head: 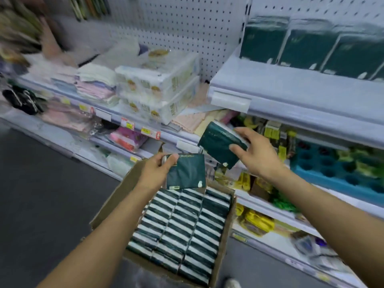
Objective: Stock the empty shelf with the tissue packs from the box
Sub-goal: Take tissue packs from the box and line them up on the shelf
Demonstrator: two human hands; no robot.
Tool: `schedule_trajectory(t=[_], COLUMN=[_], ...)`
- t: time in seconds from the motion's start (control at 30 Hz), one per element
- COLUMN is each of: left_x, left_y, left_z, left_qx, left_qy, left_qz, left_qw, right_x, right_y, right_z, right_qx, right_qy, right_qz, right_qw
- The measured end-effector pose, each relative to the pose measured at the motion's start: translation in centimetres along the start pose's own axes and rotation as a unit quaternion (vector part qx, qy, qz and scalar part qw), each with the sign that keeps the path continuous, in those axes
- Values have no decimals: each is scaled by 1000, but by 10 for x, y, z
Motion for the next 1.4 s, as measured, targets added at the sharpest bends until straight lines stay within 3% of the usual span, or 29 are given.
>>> schedule_trajectory(t=[0.33, 0.57, 0.73, 0.97, 1.27, 1.4], left_x=[-47, -96, -119, -148, -176, -179], left_y=[153, 220, 232, 233, 235, 239], left_z=[4, -22, -33, -22, -12, -16], left_qx=[87, 106, 113, 108, 97, 98], left_qy=[12, -3, -17, -40, -69, -84], left_qz=[-122, -162, -160, -152, -141, -153], left_qw=[989, 981, 981, 982, 983, 980], right_x=[-51, -118, -143, -183, -200, -200], right_y=[-41, 6, 19, 22, 27, 25], right_z=[151, 181, 172, 169, 169, 173], right_qx=[-51, 32, 133, 304, 353, 361], right_qy=[165, 132, 134, 201, 239, 221], right_qz=[123, 72, 78, 50, 30, 5], right_qw=[977, 988, 979, 930, 904, 906])
Point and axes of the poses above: each hand's wrist, its own x-axis away from the middle knuckle, its own z-axis out of the back of the hand, y = z × x, the point moved 4 cm from there along -x, towards the middle knuckle, and after that the axes turned 10 degrees about -y, right-handed, at the moved point
